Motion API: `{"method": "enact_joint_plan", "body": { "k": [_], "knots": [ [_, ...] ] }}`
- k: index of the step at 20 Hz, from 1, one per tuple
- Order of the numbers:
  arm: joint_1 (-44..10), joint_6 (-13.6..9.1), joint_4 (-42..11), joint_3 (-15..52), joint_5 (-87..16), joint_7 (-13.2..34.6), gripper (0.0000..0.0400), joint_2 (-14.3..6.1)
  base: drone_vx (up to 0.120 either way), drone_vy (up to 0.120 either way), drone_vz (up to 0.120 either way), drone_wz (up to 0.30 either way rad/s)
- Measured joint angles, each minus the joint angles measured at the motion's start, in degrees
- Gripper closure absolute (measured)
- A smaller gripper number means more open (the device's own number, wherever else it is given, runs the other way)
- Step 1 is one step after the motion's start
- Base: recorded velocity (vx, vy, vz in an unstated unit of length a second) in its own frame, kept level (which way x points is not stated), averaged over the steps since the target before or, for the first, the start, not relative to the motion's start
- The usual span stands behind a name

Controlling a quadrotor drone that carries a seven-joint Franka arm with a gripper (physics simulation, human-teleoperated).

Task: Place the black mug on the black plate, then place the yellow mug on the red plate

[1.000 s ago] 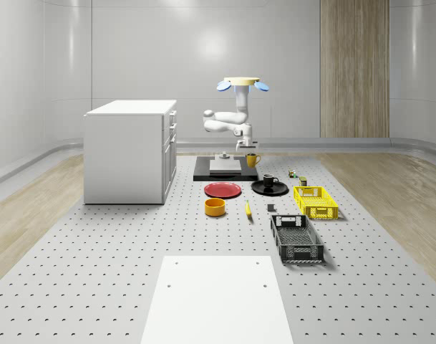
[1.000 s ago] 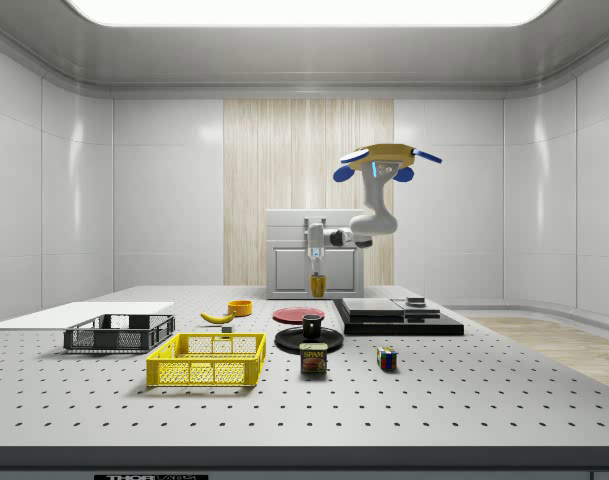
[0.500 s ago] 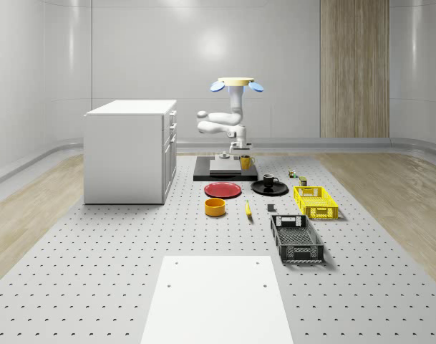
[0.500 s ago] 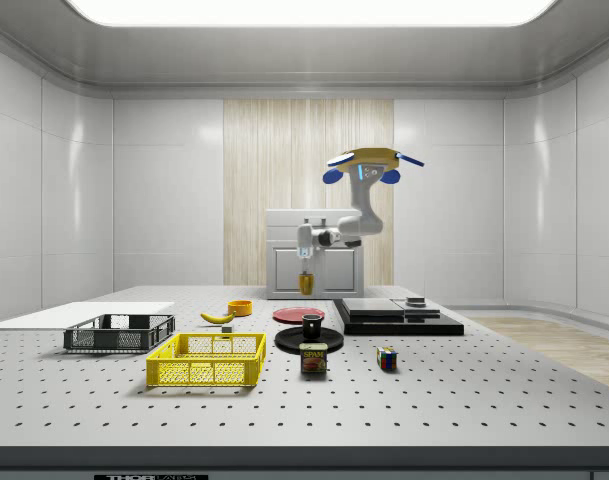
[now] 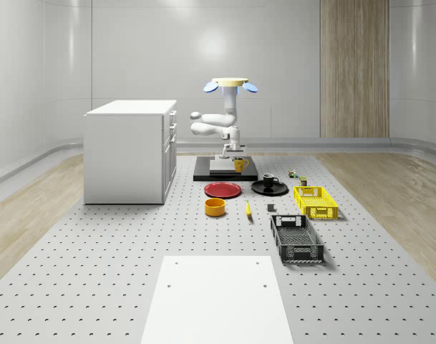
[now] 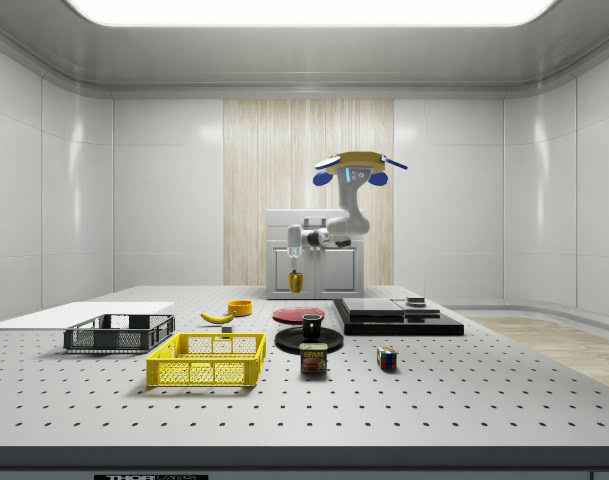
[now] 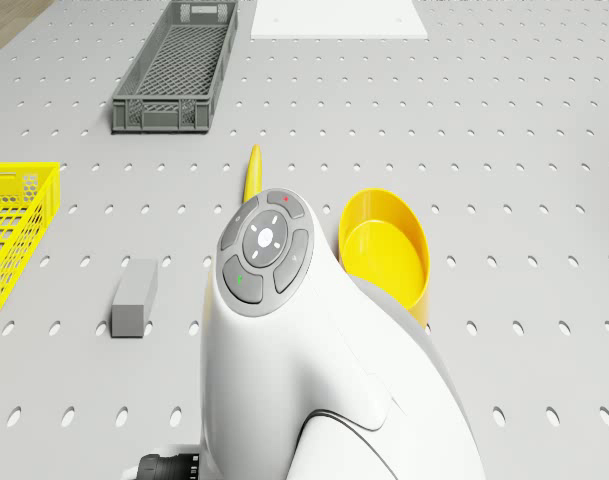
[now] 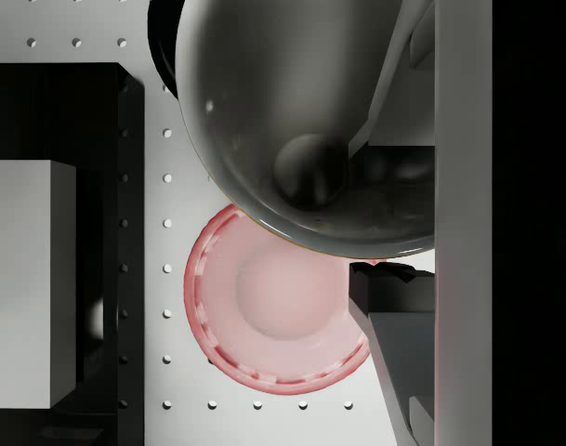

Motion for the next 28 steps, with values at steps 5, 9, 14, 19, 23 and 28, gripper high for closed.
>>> {"method": "enact_joint_plan", "body": {
  "k": [5, 9, 14, 19, 23, 28],
  "knots": [
    [0.0, 0.0, 0.0, 0.0, 0.0, 0.0, 0.029, 0.0, 0.0, -0.12, 0.0, 0.0],
    [0.0, 0.1, 0.0, 0.0, 0.0, 0.0, 0.029, -0.1, 0.0, -0.12, -0.04, 0.0],
    [0.0, 0.1, 0.0, 0.0, 0.0, 0.0, 0.029, -0.1, 0.0, -0.12, -0.104, 0.0],
    [0.0, 0.1, 0.0, 0.0, 0.1, 0.0, 0.029, -0.1, -0.08, -0.12, 0.0, 0.0],
    [0.0, 0.2, 0.0, 0.0, 0.1, 0.0, 0.029, -0.2, 0.0, -0.12, 0.0, 0.0],
    [-0.3, 0.7, 0.3, -1.3, -1.2, 0.0, 0.029, -0.2, 0.0, -0.032, 0.0, 0.0]
  ]
}}
